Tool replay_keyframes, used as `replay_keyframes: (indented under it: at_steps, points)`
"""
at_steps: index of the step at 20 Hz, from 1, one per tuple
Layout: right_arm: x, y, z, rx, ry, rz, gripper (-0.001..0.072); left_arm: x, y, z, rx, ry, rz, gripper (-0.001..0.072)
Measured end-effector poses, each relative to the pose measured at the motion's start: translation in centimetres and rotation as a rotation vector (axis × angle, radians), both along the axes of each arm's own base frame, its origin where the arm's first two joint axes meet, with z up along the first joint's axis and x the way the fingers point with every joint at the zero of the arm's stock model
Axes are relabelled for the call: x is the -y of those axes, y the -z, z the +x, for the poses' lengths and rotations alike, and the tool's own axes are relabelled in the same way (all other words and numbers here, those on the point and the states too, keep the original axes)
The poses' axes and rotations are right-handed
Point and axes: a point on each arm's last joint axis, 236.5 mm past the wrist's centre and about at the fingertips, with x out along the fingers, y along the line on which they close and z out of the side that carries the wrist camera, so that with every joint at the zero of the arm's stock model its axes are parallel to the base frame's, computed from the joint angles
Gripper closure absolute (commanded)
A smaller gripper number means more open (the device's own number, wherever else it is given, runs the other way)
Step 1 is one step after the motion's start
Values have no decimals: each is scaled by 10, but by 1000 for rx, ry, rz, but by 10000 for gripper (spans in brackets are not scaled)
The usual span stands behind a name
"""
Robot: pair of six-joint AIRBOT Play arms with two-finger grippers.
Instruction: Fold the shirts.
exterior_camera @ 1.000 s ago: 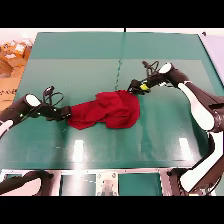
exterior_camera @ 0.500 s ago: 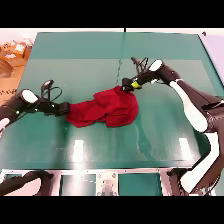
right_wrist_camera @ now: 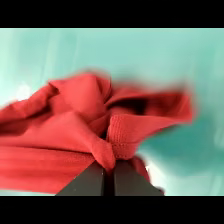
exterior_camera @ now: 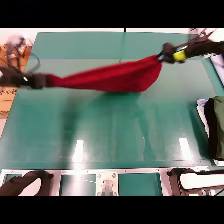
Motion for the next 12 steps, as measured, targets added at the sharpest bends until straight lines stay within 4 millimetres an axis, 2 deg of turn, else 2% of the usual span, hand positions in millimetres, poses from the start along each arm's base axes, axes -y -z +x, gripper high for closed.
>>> replay_keyframes:
  at_steps: [3, 5, 6, 8, 9, 11, 12]
  points:
    - [10, -77, -38, 161, 27, -29, 693, 7, -92, 3, 196, 16, -28, 683]
    - [13, -121, -69, 261, 39, -57, 693, 10, -138, -4, 288, 30, -35, 683]
    - [14, -135, -84, 294, 44, -77, 693, 11, -152, -9, 309, 37, -35, 683]
    - [16, -142, -110, 302, 41, -108, 693, 13, -157, -15, 301, 51, -35, 683]
    - [15, -136, -120, 282, 35, -117, 693, 15, -150, -18, 271, 57, -36, 683]
    - [13, -108, -132, 204, 19, -123, 693, 19, -122, -20, 189, 73, -48, 683]
    - [11, -85, -136, 145, 8, -122, 693, 23, -101, -21, 136, 85, -59, 683]
